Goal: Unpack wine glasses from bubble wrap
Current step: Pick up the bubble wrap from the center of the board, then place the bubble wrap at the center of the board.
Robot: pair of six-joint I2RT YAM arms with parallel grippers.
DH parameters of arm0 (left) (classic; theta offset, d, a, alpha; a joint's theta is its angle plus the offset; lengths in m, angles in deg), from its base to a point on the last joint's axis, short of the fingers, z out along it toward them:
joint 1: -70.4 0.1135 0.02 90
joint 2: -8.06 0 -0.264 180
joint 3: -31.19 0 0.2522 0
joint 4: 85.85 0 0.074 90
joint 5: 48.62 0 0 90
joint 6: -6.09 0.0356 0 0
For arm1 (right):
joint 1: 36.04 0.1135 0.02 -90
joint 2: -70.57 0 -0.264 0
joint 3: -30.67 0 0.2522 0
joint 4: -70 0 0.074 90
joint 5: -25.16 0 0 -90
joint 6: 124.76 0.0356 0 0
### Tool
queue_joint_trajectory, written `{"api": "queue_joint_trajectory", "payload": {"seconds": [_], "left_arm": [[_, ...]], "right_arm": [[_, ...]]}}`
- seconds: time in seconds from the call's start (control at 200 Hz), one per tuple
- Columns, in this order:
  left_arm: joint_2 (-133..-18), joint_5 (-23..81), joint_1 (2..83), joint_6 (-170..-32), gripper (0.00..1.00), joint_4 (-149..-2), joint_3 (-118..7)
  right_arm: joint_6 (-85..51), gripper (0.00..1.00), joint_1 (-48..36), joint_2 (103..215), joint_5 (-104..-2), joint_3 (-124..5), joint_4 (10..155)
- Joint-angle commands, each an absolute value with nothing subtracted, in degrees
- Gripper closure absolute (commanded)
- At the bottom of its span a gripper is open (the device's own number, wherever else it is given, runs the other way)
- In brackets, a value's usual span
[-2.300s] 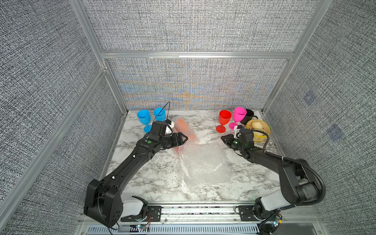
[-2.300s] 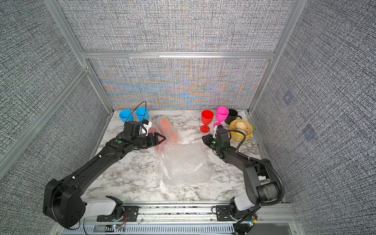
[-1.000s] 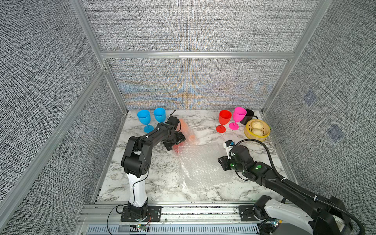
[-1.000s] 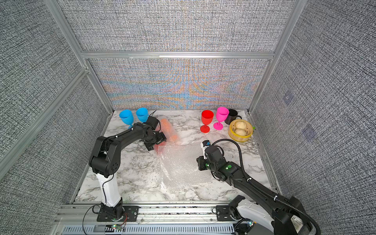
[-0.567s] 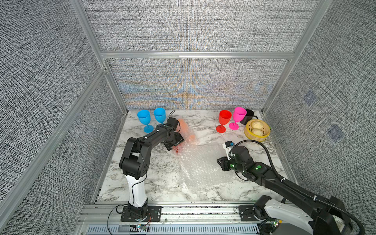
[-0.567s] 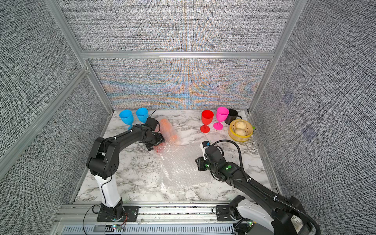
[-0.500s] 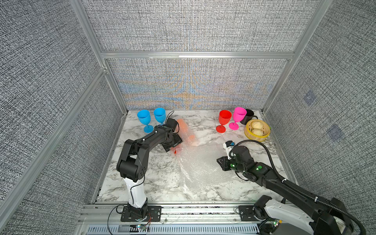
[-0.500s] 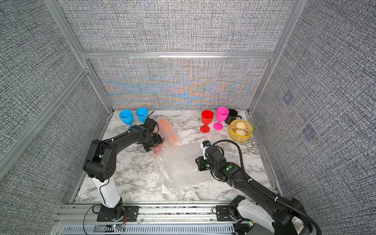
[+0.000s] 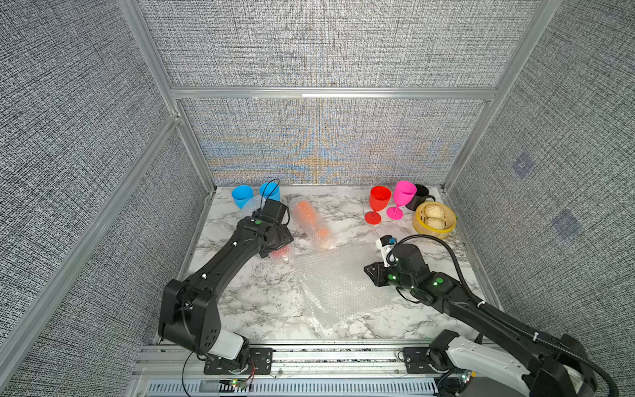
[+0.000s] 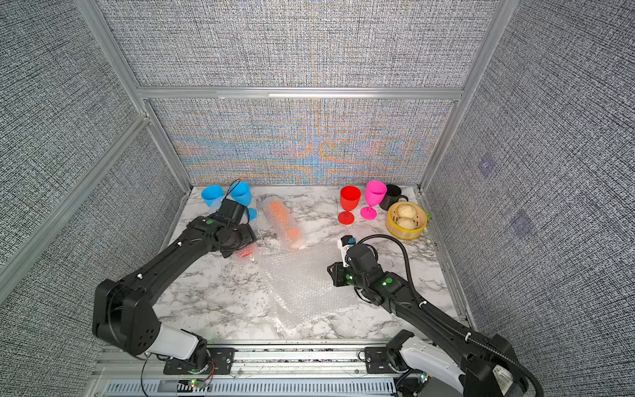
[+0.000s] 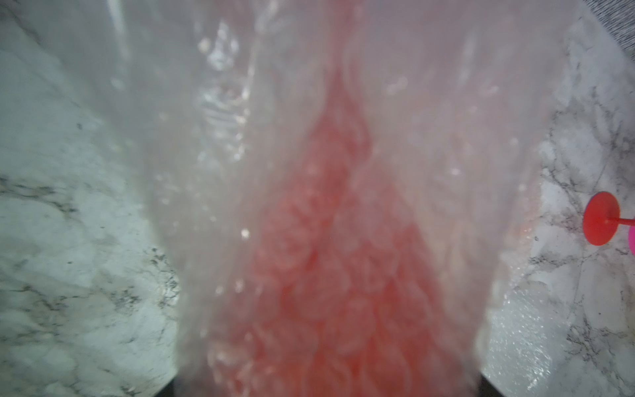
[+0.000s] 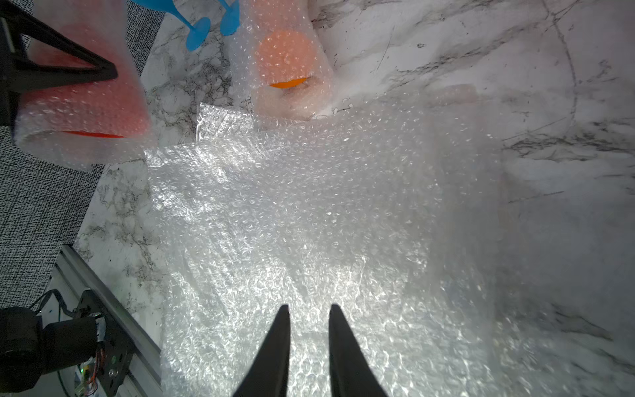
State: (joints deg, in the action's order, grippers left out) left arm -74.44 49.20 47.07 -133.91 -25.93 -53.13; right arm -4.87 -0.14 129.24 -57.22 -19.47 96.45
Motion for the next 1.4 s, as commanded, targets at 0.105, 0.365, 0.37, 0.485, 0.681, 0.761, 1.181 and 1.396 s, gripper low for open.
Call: {"api": "queue_joint_trajectory", "payload": {"seconds": [0.105,0.365,0.37,0.485,0.681,0.761,1.181,1.396], "left_arm": [[-68.82,51.32,45.01,-131.44,0.25,-24.23,-56.93],[-80.1,43.29,27.09,-135.9,0.25,-22.4,-66.95],[-80.4,43.04,26.81,-136.01,0.25,-22.46,-66.99],[-85.13,39.93,21.8,-138.12,0.25,-24.9,-65.2],[-92.52,34.28,19.69,-140.05,0.24,-30.48,-61.1],[-94.8,33.1,19.4,-140.15,0.24,-31.64,-61.2],[-94.89,31.36,19.5,-138.14,0.02,-30.29,-63.69],[-92.26,30.66,20.2,-137.04,0.0,-29.2,-62.39]], "right_arm": [[-5.12,0.77,-0.18,129.98,-58.94,-21.73,99.49],[-5.57,0.77,-0.45,127.5,-64.9,-22.05,103.25],[-5.57,0.77,-0.45,127.42,-64.91,-22.04,103.26],[-5.15,0.76,-0.97,124.76,-65.21,-20.69,103.75],[-4.84,0.76,-1.75,121.27,-64.62,-18.09,103.66],[-4.72,0.76,-2.2,120.71,-64.51,-17.63,103.93],[-4.44,0.76,-5.96,120.07,-61.86,-18.55,104.81],[-4.76,0.75,-6.59,122.69,-57.87,-20.14,104.65]]}}
